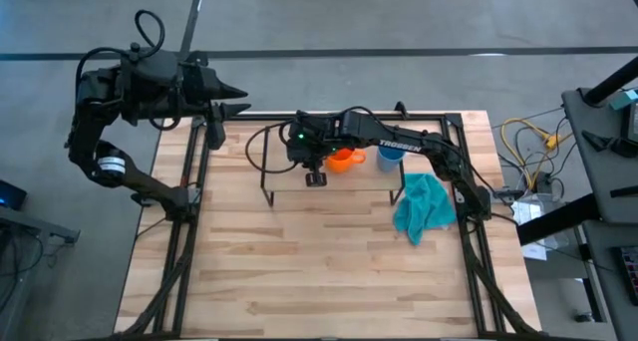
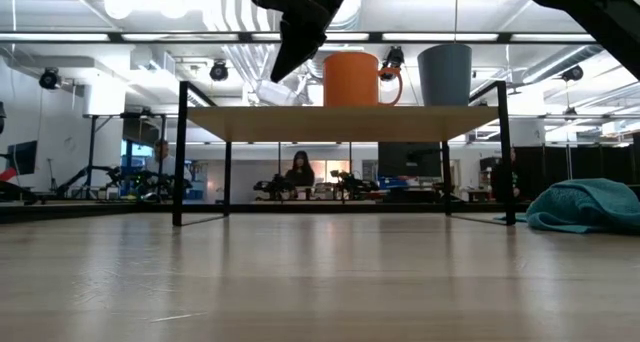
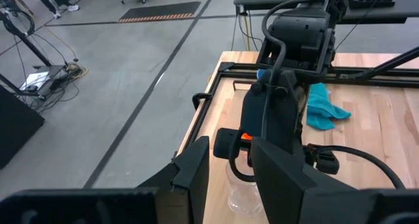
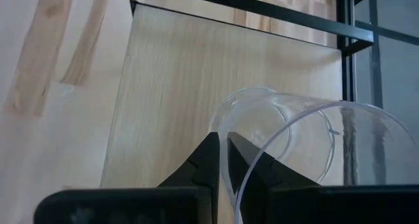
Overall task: Stack small to large cups/mugs on shelf
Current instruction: Put the transparent mug onto the shelf
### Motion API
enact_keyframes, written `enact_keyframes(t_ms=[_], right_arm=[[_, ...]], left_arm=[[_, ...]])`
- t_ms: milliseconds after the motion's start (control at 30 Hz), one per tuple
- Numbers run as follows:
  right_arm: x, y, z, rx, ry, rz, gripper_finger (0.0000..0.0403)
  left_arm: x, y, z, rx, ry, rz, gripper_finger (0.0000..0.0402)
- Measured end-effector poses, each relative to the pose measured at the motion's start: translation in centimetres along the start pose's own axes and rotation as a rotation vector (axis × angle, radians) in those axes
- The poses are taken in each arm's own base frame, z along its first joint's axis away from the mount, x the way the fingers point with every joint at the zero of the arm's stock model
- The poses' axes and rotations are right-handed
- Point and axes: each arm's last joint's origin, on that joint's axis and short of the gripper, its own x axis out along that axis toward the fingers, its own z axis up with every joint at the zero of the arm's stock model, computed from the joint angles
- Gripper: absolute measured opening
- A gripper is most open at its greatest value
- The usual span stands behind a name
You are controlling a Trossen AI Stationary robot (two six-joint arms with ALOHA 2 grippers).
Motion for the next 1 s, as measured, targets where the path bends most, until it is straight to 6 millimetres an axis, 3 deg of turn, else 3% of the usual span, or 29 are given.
enact_keyframes(t_ms=[267, 600, 1000], right_arm=[[-0.7, -0.2, 0.5, -0.003, -0.035, -0.013, 0.0029], [-1.0, -0.3, 0.9, 0.008, -0.07, -0.025, 0.0029], [-1.0, -0.3, 0.8, 0.004, -0.065, -0.023, 0.0029]], left_arm=[[0.8, -0.2, 0.1, -0.002, 0.018, -0.002, 0.0101], [4.6, -0.9, 0.5, 0.103, 0.095, -0.014, 0.0101], [-0.7, 0.4, 1.8, -0.021, -0.149, 0.025, 0.0101]])
